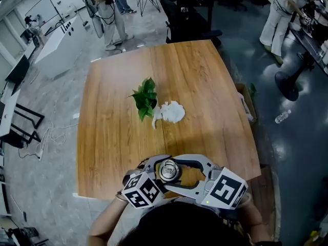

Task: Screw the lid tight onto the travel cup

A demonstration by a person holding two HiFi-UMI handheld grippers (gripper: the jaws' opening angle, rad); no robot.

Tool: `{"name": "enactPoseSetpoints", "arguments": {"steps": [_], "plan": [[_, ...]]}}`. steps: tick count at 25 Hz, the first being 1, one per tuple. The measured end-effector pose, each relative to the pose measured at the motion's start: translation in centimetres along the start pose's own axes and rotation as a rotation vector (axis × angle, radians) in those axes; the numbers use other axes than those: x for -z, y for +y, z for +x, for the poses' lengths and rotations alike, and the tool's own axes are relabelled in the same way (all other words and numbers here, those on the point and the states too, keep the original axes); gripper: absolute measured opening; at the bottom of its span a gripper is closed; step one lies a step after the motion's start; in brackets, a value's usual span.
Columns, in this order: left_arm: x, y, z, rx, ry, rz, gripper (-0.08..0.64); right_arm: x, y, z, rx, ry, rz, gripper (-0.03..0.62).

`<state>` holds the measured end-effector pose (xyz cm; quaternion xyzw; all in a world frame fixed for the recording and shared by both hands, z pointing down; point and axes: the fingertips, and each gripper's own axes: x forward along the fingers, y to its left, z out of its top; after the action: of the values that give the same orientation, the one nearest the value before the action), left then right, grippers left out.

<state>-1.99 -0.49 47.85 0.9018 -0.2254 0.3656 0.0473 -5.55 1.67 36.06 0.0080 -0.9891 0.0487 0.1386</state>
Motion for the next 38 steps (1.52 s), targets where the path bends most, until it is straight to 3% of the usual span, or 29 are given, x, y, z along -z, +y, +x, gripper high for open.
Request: {"name": "enactPoseSetpoints", "arguments": {"steps": [2,4,7,9,11,15,17,21,23,25,28,30,32,36,38], "plan": [[0.0,-0.7,0.0,0.046,0.007,0.043,0.391,0.2,0.2,0.1,-0.021,0.026,-0.069,0.267],[0.0,-0.5,0.1,0.026,0.021,0.030,0.391,0.2,0.1,0.4,0.020,0.012,-0.107,0.265],[0.1,1.2,0.2,-0.099,0.024,-0.104,0.391,0.0,-1.3,0.5,0.208,-0.032,-0.095,0.265],[0.2,2.0,0.1,-0.150,0.024,-0.144,0.391,-0.4,-1.7,0.6,0.285,-0.069,-0.096,0.265],[0.2,1.3,-0.1,-0.106,0.023,-0.090,0.391,-0.4,-1.0,0.6,0.219,-0.083,-0.077,0.265],[0.0,-1.8,-0.7,0.097,0.018,0.110,0.391,0.0,1.1,0.2,-0.033,-0.028,-0.026,0.268],[0.1,-2.1,-0.6,0.113,0.029,0.136,0.391,0.2,1.3,0.1,-0.042,-0.007,-0.062,0.267],[-0.3,0.1,-0.1,-0.036,0.012,-0.018,0.391,0.0,-0.6,0.4,0.188,-0.054,-0.072,0.267],[-0.3,1.0,0.1,-0.105,0.013,-0.072,0.391,-0.3,-1.2,0.4,0.259,-0.089,-0.060,0.267],[-0.3,0.5,0.2,-0.080,0.011,-0.053,0.391,-0.7,-0.7,0.5,0.199,-0.113,-0.050,0.267],[-0.2,-1.7,-0.2,0.077,-0.002,0.059,0.391,-0.3,1.2,-0.1,-0.003,-0.052,-0.055,0.267],[-0.2,-2.7,-0.4,0.134,0.008,0.115,0.391,0.1,1.8,-0.4,-0.067,-0.012,-0.085,0.267],[-0.2,-2.1,-0.2,0.102,0.013,0.083,0.391,0.0,1.2,-0.4,-0.017,-0.018,-0.099,0.267],[-0.2,1.1,0.3,-0.105,0.023,-0.079,0.391,-0.2,-1.4,0.0,0.256,-0.079,-0.052,0.267],[-0.2,1.5,0.5,-0.139,0.027,-0.100,0.392,-0.6,-1.6,0.2,0.284,-0.118,-0.044,0.267]]}}
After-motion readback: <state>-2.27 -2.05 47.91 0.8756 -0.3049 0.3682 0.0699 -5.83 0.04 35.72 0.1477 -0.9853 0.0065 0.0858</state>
